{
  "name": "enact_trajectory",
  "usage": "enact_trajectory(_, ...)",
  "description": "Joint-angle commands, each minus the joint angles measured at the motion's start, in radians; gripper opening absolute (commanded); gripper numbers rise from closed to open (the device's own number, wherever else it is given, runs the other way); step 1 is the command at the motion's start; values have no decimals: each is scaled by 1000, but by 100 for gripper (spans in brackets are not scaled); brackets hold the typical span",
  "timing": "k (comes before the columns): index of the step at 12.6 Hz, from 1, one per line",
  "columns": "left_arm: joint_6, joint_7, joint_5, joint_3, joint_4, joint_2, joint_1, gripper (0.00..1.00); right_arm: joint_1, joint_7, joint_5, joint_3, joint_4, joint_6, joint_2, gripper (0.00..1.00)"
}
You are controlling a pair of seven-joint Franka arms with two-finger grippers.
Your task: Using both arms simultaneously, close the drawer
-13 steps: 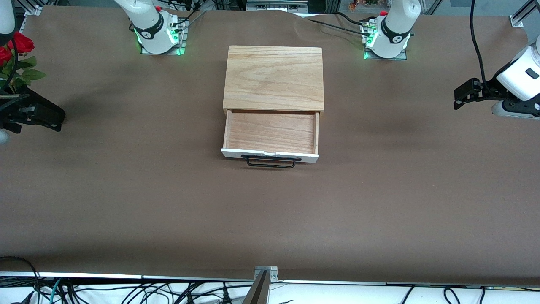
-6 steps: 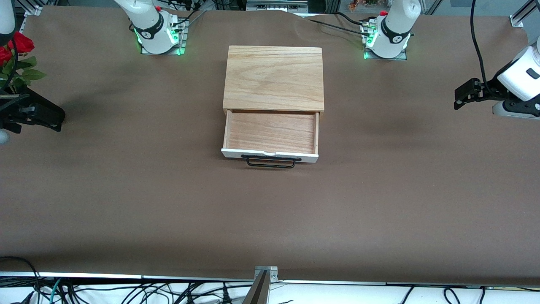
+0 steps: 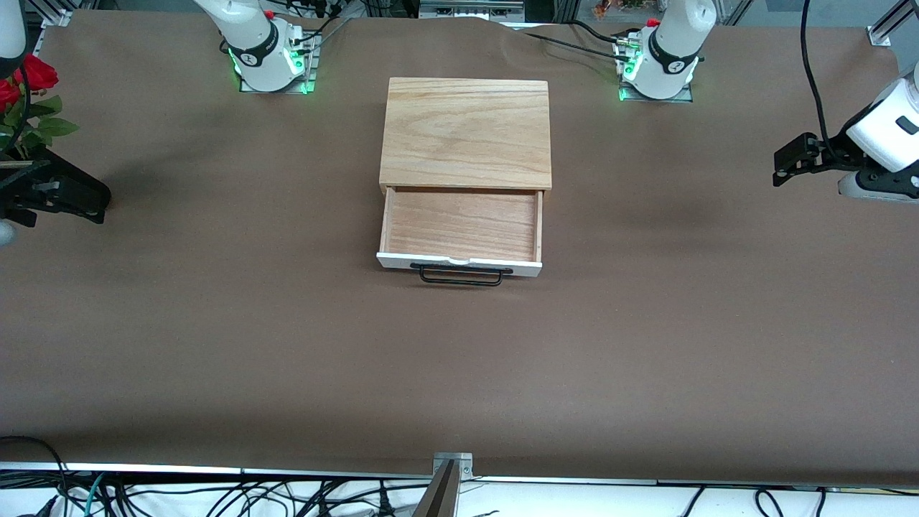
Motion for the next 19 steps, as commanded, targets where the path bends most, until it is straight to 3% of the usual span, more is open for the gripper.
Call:
enact_trajectory(1, -7, 9, 26, -2, -9, -12, 1, 100, -2, 5, 14, 2, -4, 0, -6, 100)
enact_trajectory(11, -37, 2, 4, 14, -9, -10, 1, 100, -2, 5, 14, 2, -4, 2, -6, 100)
enact_trajectory(15, -37, 1, -124, 39, -21, 6, 1, 100, -2, 6, 15, 3, -4, 3, -5, 100)
enact_trajectory(17, -24, 2, -263, 34, -26, 31, 0, 100, 4, 5, 23, 6, -6, 3, 14, 100)
enact_trajectory(19, 21, 8, -363, 19, -27, 71, -5, 100, 6, 9, 90, 8, -4, 5, 47, 100)
